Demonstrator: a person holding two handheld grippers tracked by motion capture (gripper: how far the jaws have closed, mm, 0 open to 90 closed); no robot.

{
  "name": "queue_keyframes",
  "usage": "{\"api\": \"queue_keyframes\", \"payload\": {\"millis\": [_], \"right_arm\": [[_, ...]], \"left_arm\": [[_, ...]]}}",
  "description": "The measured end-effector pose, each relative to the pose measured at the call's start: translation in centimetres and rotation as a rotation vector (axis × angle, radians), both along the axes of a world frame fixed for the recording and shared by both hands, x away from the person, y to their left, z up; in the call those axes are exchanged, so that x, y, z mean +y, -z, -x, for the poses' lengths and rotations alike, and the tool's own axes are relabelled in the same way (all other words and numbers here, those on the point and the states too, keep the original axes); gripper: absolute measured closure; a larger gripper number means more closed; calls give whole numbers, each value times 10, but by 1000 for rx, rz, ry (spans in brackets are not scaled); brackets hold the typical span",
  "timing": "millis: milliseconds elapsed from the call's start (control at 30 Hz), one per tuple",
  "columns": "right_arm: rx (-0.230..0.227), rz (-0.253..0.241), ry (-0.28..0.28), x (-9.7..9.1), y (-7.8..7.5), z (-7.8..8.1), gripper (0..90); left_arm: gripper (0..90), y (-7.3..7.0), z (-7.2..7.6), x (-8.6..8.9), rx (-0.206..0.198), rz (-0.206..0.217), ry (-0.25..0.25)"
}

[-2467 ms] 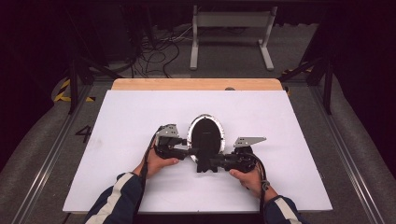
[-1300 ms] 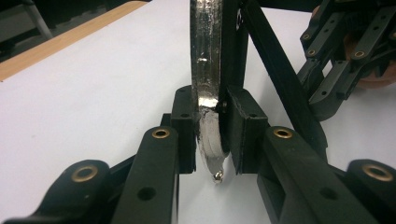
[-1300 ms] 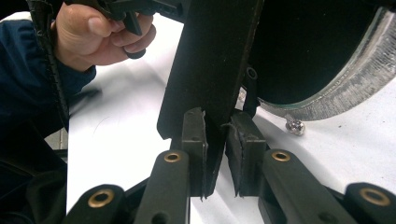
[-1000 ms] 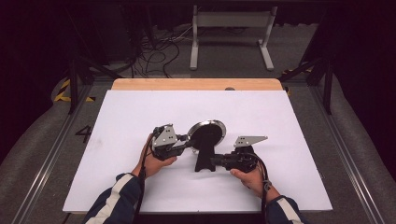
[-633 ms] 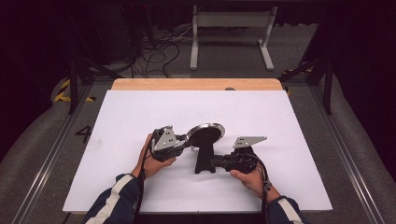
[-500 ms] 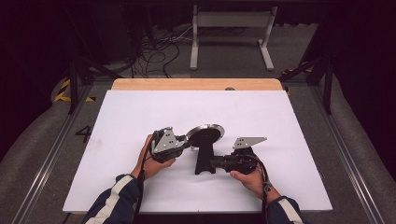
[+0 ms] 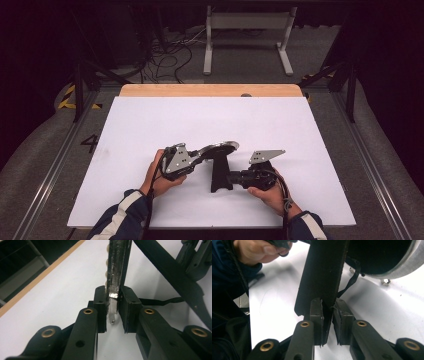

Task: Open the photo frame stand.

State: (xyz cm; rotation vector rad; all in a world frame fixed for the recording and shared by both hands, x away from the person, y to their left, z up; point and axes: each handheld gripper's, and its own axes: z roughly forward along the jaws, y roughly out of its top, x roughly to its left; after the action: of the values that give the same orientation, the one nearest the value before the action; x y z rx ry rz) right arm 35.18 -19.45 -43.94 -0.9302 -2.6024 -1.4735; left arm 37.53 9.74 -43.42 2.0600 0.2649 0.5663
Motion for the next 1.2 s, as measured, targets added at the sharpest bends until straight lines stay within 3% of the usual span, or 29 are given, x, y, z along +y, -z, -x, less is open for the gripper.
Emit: {"api": "queue_keyframes", "payload": {"millis": [267, 333, 500, 633, 1200], "right_arm": [[16, 11, 1, 3, 4, 1, 807], [20, 22, -8, 4, 6, 1, 812], [15, 19, -12, 5, 7, 1, 817], [14, 14, -13, 4, 7, 1, 818], [15, 16, -23, 5, 8, 1, 831]], "left_arm": [[757, 5, -1, 1, 22, 21, -3], [740, 12, -4, -3, 33, -15, -14], [735, 20, -9, -7, 59, -13, -22], [743, 24, -12, -9, 72, -42, -27], [753, 25, -17, -13, 35, -101, -45]]}}
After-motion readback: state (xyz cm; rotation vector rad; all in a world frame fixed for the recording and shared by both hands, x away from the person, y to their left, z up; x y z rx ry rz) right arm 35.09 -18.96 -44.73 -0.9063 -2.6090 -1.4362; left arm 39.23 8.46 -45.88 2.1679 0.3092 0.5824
